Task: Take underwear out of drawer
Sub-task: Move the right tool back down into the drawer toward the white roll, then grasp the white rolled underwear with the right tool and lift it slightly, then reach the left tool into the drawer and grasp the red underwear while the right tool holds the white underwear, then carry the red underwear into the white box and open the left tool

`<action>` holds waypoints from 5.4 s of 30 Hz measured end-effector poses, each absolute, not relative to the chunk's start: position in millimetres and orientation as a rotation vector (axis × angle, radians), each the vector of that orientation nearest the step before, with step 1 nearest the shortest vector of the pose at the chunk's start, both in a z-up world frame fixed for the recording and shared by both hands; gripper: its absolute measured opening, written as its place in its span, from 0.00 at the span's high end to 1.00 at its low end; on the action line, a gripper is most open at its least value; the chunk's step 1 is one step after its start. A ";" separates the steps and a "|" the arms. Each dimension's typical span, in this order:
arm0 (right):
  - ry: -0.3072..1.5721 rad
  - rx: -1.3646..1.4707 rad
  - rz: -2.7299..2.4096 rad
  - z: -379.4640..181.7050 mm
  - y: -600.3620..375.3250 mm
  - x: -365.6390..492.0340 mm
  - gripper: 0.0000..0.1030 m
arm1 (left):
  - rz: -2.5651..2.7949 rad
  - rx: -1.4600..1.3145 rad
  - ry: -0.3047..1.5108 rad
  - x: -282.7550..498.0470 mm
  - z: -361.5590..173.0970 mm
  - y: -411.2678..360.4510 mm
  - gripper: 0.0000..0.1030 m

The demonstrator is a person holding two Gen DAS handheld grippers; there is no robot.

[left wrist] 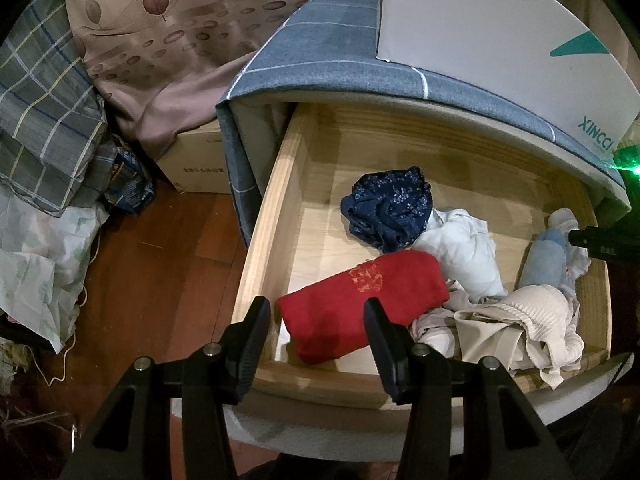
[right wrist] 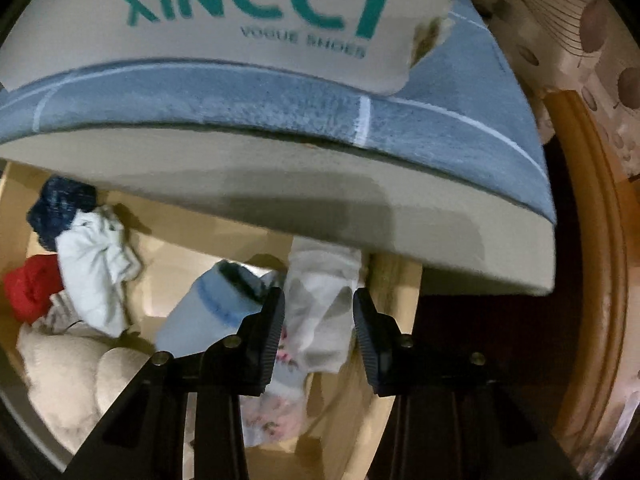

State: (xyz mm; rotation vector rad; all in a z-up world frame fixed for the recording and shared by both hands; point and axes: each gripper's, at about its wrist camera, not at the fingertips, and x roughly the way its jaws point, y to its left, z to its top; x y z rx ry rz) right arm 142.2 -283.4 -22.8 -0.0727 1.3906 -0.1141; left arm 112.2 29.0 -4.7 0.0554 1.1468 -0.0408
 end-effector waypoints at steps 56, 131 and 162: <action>1.505 0.040 -0.107 -47.2 -261.7 101.6 0.65 | -0.060 -0.003 1.177 114.1 -11.5 35.5 0.52; 1.324 0.391 -0.025 -8.8 -258.6 52.6 0.61 | -0.296 0.344 1.562 182.1 -90.2 -10.8 0.58; 1.324 0.383 -0.028 -8.7 -257.7 53.9 0.61 | -0.337 0.017 0.933 152.1 140.1 30.3 0.59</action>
